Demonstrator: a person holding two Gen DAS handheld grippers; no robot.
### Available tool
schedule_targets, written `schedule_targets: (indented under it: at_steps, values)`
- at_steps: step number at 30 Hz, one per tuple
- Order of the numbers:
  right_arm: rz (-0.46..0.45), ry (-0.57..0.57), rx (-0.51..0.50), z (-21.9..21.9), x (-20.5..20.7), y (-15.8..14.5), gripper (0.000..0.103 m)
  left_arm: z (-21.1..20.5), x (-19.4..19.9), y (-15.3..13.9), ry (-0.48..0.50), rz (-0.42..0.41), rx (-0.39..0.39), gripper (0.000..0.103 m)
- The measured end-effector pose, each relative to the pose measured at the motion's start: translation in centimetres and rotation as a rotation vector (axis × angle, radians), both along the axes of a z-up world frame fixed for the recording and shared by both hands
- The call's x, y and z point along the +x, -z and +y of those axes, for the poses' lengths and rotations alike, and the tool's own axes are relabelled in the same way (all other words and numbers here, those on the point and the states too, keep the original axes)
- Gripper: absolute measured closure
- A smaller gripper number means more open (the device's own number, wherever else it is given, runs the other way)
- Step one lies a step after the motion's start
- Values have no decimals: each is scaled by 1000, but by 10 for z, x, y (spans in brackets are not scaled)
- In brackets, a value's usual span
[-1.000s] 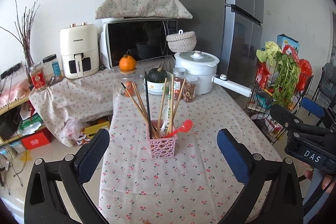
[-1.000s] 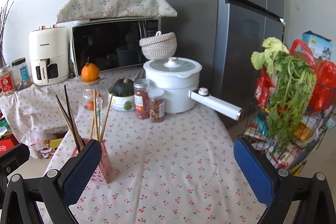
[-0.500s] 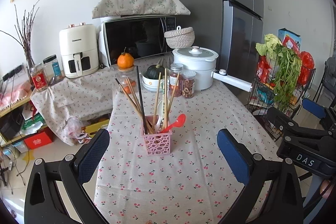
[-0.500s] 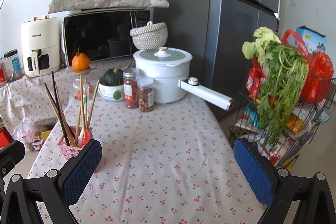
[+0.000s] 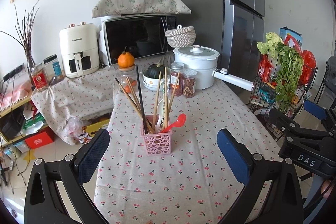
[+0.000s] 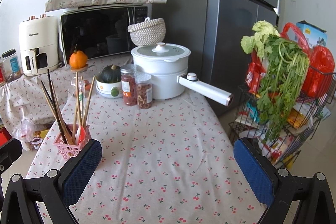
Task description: Organize utensils
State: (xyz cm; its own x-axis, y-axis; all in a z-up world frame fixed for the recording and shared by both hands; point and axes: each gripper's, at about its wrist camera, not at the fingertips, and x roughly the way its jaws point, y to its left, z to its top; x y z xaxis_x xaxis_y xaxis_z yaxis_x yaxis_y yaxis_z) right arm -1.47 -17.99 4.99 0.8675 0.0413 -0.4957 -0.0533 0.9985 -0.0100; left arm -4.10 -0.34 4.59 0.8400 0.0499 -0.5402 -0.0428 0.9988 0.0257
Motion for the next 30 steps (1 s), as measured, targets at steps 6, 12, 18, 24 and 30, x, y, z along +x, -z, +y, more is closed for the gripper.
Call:
schedule_targets:
  at_steps: [6, 12, 18, 24, 30]
  values:
    - [4, -1, 0, 1, 0, 1, 0, -1, 0, 0, 1, 1, -2, 0]
    - [9, -1, 0, 2, 0, 2, 0, -1, 0, 0, 1, 3, -3, 0]
    - [11, -1, 0, 2, 0, 2, 0, -1, -1, 0, -1, 3, -7, 0]
    - [12, -1, 2, 2, 1, 2, 0, -1, 0, 0, 0, 4, -7, 0]
    - [12, -1, 1, 2, 1, 2, 0, -1, -1, 0, -2, 6, -9, 0]
